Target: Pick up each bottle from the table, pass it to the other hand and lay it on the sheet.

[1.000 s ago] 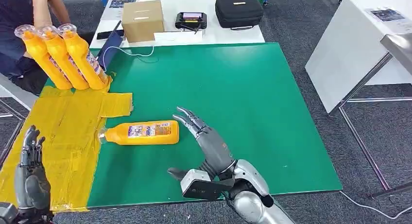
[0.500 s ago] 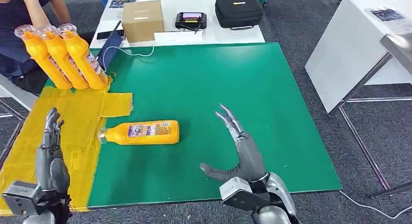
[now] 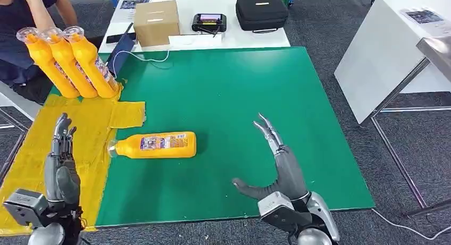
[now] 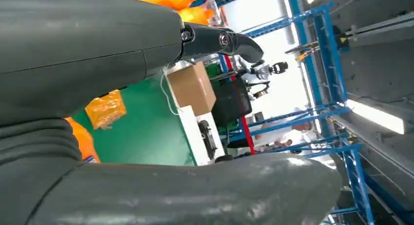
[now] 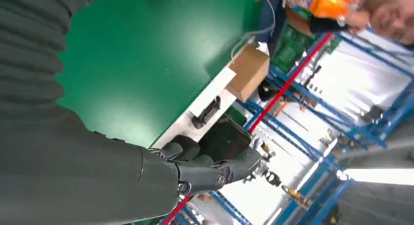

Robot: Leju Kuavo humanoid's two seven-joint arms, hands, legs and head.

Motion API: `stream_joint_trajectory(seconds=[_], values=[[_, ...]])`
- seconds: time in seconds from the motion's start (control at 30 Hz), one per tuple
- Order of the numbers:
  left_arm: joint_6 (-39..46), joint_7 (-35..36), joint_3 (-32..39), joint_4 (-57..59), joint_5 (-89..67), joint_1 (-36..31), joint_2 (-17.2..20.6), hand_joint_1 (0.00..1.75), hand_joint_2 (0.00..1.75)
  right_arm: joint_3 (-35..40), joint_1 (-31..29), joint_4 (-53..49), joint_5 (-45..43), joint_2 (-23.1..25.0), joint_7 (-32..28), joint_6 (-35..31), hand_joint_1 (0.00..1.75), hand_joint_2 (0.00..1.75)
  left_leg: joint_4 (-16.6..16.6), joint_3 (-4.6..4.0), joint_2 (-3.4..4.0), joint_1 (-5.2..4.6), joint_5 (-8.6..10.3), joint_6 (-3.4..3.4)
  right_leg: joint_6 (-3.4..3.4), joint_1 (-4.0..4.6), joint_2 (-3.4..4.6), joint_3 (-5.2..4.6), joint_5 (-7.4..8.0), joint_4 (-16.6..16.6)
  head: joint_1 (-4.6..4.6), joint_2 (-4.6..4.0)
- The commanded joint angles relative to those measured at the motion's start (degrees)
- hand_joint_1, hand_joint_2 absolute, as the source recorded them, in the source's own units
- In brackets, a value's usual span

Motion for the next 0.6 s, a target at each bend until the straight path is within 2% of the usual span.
stream_joint_trajectory(seconds=[0.03, 0.13, 0.2, 0.43, 0.6], values=[[-3.45, -4.24, 8.11, 0.99, 2.08, 5.07, 0.39, 0.0, 0.0, 5.91, -7.8, 8.75, -2.88, 5.55, 0.39, 1.13, 0.0, 0.0, -0.13, 0.42, 0.48, 0.02, -0.18, -0.09, -0.13, -0.04, 0.96, 0.22, 0.0, -0.06, -0.04, 0.0], [-5.26, -4.84, 9.92, 1.0, 1.02, 4.86, -0.49, 0.0, 0.0, 6.95, -8.91, 9.77, -5.52, 6.03, -0.07, 1.73, 0.0, 0.0, -0.09, 0.47, 0.37, 0.09, -0.18, -0.1, -0.15, 0.02, 0.88, 0.28, -0.07, -0.06, -0.02, 0.0], [-5.48, -4.9, 9.93, 0.88, 0.56, 4.25, -0.53, 0.0, 0.0, 6.82, -9.02, 9.51, -5.74, 5.99, -0.31, 1.56, 0.0, 0.0, -0.04, 0.16, 0.2, 0.06, -0.04, -0.05, -0.08, 0.02, 0.39, 0.04, -0.03, -0.02, -0.04, 0.0], [-6.06, -4.79, 10.43, 1.45, 0.48, 2.66, 0.03, 0.0, 0.0, 6.51, -9.73, 9.26, -5.5, 5.95, -1.38, 1.3, 0.0, 0.0, -0.02, 0.3, 0.1, 0.09, -0.11, -0.05, -0.1, 0.01, 0.55, 0.22, -0.09, -0.02, -0.02, 0.0], [-6.52, -4.72, 10.35, 2.01, -0.01, 1.27, 0.56, 0.0, 0.0, 6.8, -10.39, 10.45, -4.77, 6.13, -1.73, 1.39, 0.0, 0.0, -0.04, 0.18, 0.06, 0.06, -0.03, -0.06, -0.09, 0.02, 0.34, 0.11, -0.05, -0.01, -0.02, 0.0]])
